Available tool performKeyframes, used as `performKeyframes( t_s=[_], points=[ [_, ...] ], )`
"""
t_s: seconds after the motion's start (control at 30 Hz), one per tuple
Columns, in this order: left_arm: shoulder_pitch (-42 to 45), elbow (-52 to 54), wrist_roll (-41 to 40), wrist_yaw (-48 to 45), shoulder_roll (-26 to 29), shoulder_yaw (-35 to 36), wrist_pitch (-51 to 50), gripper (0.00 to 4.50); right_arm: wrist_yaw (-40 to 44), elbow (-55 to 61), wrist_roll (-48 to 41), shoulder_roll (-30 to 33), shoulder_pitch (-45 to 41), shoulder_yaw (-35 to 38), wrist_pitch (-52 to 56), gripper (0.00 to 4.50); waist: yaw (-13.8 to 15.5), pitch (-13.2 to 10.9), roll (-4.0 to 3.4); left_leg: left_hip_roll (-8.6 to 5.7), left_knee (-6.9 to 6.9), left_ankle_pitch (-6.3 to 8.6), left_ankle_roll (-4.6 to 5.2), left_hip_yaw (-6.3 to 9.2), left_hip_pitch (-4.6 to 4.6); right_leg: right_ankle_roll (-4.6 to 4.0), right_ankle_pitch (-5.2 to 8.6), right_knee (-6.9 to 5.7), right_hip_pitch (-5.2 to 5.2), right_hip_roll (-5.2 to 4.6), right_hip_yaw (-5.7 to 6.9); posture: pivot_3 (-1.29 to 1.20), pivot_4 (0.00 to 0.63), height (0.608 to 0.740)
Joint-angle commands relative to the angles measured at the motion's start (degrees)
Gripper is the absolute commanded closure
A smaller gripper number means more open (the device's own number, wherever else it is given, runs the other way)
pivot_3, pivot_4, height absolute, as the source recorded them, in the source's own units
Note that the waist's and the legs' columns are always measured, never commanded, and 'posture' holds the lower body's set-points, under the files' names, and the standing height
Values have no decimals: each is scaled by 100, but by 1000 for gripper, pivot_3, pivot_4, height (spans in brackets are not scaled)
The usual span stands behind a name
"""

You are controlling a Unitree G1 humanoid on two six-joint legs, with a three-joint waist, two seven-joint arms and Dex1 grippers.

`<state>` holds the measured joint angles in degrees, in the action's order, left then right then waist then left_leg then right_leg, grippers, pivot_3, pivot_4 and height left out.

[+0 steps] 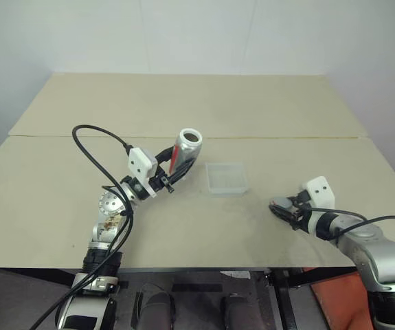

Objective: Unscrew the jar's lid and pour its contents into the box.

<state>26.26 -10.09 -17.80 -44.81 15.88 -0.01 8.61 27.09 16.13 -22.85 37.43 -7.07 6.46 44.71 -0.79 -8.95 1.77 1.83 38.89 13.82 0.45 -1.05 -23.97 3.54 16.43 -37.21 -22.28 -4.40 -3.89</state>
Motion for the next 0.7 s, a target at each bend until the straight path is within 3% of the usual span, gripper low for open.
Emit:
performKeyframes(
  t_s=[0.03,0.1,0.13,0.3,0.43,0.53,0.63,0.7],
  points=[
    [117,50,71,86,71,28,-73,2407,131,118,-81,181,47,132,334,794,9,0,0,-1,0,0,0,0,2,0,0,1,3,0,0,0,150,740],
    [134,58,104,145,104,26,-198,2407,154,216,-108,226,58,191,411,121,12,0,0,-1,0,0,0,0,2,1,0,2,3,-1,0,0,150,740],
    [138,62,113,163,110,29,-239,2407,155,245,-122,239,57,215,439,29,20,0,0,-1,0,0,0,0,2,1,0,3,3,-1,0,0,150,740],
    [450,25,685,986,89,-33,-773,2407,216,673,21,388,157,471,-45,29,57,-1,1,-4,3,0,0,1,-1,4,-2,4,2,-2,0,0,150,740],
    [952,-230,1495,1076,430,-429,-870,2407,975,1016,-66,834,316,882,-821,29,88,-1,1,-10,6,0,1,0,-6,10,-5,7,1,0,1,0,150,740],
    [1693,-1367,2340,345,979,-1217,391,2407,1523,1159,-227,1109,321,1121,-1250,29,96,-1,1,-9,3,0,1,-14,-6,11,-5,12,2,2,1,0,150,740],
    [2414,-2210,2528,231,864,-1443,717,2407,1603,1153,-174,1092,303,1147,-1489,29,114,-2,3,-9,3,0,1,-43,-4,11,-5,13,3,3,2,0,150,740],
    [2963,-2914,3199,515,897,-1843,1531,2407,1499,1151,-66,996,302,1067,-1577,29,131,-4,7,-9,7,0,1,-46,-13,11,-5,13,-1,2,2,0,150,740]
  ],
)
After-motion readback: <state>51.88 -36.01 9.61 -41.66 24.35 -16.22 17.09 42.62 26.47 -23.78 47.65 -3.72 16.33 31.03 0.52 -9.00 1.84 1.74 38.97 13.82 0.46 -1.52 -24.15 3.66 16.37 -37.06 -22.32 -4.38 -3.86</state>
